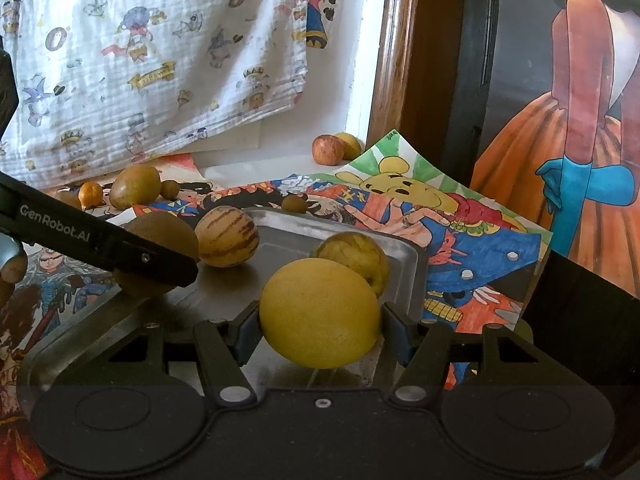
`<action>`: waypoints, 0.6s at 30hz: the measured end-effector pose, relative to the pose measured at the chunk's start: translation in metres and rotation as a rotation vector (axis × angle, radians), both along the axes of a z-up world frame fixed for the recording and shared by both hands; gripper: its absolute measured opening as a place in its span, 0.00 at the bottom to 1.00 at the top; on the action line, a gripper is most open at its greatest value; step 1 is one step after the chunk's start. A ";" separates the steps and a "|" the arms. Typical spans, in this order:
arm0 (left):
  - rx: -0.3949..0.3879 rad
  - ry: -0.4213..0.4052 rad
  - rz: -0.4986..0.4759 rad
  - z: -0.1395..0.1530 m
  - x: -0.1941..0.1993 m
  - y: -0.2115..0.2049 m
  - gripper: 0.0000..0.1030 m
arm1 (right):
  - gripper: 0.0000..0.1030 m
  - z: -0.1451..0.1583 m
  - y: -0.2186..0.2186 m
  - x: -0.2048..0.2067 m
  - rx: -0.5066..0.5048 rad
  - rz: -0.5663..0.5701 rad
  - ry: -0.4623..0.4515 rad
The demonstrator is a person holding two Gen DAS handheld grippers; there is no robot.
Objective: Organize fruits
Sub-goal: 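Carry the brown fruit with the left gripper while the right gripper carries the lemon onto the tray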
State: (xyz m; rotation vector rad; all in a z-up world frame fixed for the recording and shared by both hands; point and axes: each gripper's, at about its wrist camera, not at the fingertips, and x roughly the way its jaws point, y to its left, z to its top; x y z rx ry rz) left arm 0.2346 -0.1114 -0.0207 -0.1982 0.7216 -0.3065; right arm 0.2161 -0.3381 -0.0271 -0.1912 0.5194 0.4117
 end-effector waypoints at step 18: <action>-0.019 0.010 0.001 0.001 0.003 0.001 0.61 | 0.63 -0.004 0.002 0.003 -0.023 -0.017 0.042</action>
